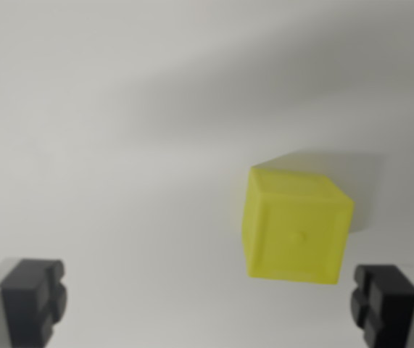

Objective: Pick yellow cube

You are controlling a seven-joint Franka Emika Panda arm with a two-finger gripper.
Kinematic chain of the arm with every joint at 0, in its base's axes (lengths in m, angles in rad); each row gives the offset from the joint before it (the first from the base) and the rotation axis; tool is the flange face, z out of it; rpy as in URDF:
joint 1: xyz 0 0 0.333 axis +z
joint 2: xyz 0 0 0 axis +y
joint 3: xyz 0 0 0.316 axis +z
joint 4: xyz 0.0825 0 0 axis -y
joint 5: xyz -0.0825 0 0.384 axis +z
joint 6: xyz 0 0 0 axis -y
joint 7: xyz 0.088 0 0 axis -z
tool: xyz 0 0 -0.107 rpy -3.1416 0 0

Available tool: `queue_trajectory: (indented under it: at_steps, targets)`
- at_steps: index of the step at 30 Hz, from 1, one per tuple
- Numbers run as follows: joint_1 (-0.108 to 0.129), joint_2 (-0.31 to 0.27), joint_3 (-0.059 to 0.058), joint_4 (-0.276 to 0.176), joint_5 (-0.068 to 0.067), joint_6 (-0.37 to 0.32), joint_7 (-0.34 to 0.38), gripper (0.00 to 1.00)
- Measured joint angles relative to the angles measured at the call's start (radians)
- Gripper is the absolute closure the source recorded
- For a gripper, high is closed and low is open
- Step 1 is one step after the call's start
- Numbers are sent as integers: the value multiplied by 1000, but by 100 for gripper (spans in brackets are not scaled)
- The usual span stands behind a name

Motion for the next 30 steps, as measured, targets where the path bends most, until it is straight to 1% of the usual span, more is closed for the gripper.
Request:
queue_trajectory:
  at_steps: [17,23,30]
  targets:
    - [-45,68,0,-74,11,139,2,0]
    - [-61,99,0,-94,19,190,-1,0]
    - [-81,138,0,-115,31,250,-8,0]
